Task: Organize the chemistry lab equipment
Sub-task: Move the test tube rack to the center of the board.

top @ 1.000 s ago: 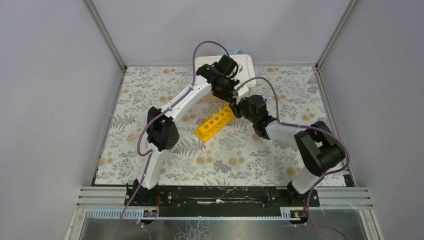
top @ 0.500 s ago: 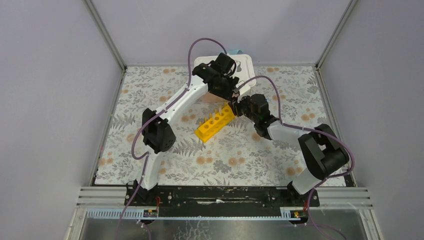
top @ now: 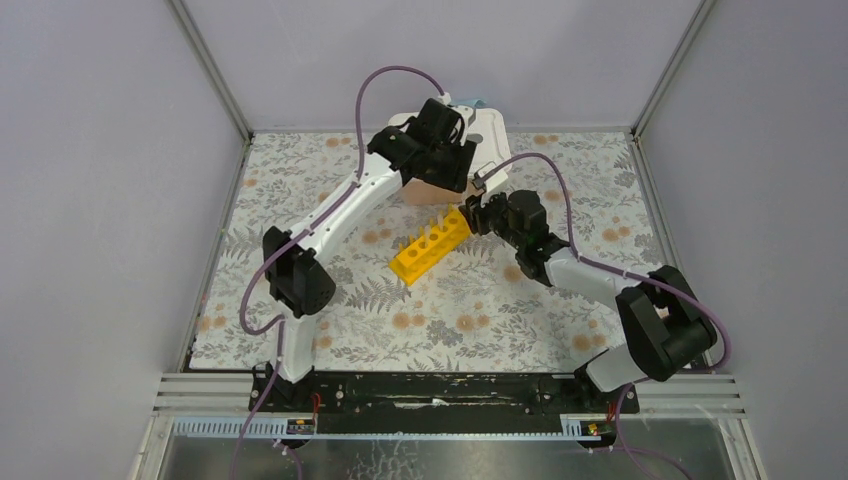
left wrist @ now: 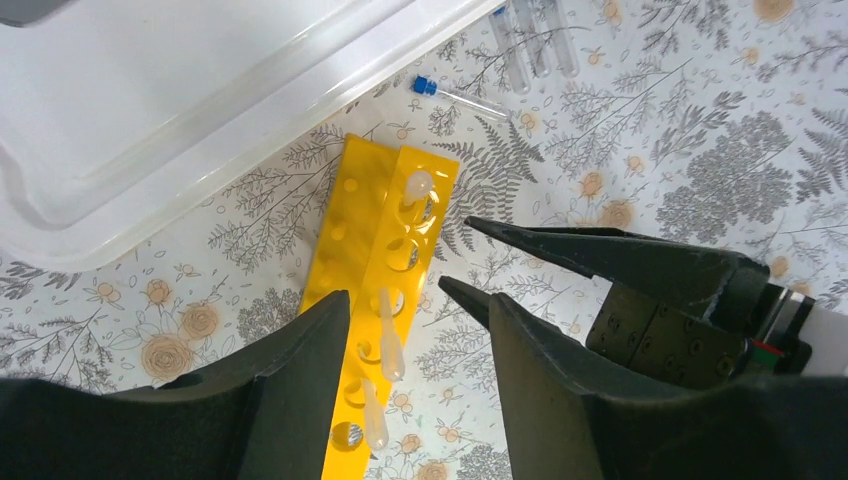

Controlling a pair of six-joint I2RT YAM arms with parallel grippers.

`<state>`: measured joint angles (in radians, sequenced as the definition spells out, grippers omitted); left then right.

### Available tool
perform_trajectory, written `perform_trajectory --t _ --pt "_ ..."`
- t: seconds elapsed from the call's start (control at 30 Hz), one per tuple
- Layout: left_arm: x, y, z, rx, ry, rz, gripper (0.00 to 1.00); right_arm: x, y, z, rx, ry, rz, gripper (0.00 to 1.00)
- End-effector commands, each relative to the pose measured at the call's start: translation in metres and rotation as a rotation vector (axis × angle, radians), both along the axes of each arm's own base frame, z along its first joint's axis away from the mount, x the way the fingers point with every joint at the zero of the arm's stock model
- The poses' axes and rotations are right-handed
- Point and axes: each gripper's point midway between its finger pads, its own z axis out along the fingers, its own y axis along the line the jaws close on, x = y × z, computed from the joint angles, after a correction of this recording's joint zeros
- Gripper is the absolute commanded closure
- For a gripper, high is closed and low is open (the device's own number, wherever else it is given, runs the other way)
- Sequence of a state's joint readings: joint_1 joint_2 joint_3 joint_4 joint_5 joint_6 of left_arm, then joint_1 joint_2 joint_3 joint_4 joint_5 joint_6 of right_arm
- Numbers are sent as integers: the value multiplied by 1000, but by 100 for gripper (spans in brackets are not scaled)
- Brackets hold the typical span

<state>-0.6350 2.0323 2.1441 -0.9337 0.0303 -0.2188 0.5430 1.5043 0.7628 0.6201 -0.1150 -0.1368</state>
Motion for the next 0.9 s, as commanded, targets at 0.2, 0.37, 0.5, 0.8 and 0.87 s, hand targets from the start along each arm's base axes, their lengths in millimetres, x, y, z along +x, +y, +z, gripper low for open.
perform_trajectory --t 0.2,0.37,0.5,0.8,0.87 --pt "-3 27 89 -138 -229 166 35 -23 -17 50 59 -14 -67 56" --pt "-14 56 102 -171 -304 285 32 -37 -33 60 81 43 -144 56" --pt "-29 79 106 -219 -356 368 30 -52 -46 61 165 131 -232 55" --pt "-76 112 91 -375 -420 415 30 -94 -47 30 494 410 -328 55" --pt "-85 121 83 -381 -420 432 29 -100 -43 18 554 466 -335 55"
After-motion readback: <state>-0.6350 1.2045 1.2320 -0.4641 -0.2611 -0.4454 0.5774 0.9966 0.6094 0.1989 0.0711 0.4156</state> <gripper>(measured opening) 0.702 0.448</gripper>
